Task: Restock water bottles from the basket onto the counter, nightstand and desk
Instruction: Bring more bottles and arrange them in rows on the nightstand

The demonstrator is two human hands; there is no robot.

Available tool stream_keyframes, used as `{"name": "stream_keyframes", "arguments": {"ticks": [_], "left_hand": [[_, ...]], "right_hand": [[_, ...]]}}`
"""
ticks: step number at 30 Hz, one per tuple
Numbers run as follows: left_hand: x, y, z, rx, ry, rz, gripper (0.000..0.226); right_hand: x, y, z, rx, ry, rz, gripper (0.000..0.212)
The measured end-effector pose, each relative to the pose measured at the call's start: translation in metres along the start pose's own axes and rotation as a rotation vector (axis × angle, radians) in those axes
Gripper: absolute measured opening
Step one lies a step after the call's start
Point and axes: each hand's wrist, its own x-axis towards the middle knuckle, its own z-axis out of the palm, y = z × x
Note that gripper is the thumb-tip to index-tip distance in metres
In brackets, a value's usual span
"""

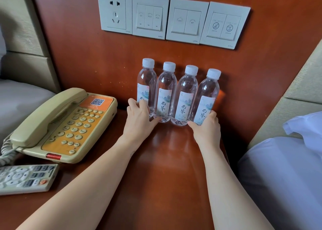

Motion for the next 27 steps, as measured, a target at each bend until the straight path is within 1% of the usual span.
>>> {"name": "stream_keyframes", "arguments": {"ticks": [3,6,8,10,12,14,18,21,23,25,27], "left_hand": [[-0.001,0.001,-0.002,0.005,-0.004,-0.006,0.05],[-0.004,0.0,-0.005,-0.021,-0.023,-0.05,0.056],[-0.009,0.004,-0.009,-0.021,-0.027,-0.081,0.057],[-0.015,0.012,-0.012,-0.008,-0.018,-0.054,0.055],[-0.02,0.022,-0.018,0.017,-0.044,-0.003,0.051],[-0.021,0.031,-0.028,0.06,-0.08,0.038,0.048],[-0.008,0.059,-0.08,0.18,-0.23,0.062,0.046],[0.013,0.088,-0.131,0.152,-0.383,0.031,0.046],[0.035,0.121,-0.17,0.111,-0.526,0.03,0.047],[0.061,0.161,-0.208,0.097,-0.654,0.075,0.042],[0.092,0.211,-0.25,0.09,-0.76,0.151,0.042]], "right_hand": [[0.0,-0.001,-0.002,0.01,-0.012,0.006,0.073],[-0.001,0.001,-0.004,0.061,-0.036,0.024,0.096],[-0.004,0.002,-0.005,0.105,-0.03,0.037,0.104],[-0.012,0.002,-0.005,0.103,0.013,0.043,0.101],[-0.02,-0.001,-0.007,0.088,0.041,0.051,0.096],[-0.03,-0.006,-0.011,0.062,0.025,0.072,0.094],[-0.038,-0.036,-0.054,-0.122,-0.13,0.15,0.09],[-0.036,-0.069,-0.107,-0.233,-0.222,0.122,0.083],[-0.027,-0.095,-0.155,-0.265,-0.314,0.078,0.071],[-0.017,-0.121,-0.207,-0.284,-0.463,0.041,0.055],[-0.005,-0.147,-0.27,-0.301,-0.569,0.02,0.05]]}}
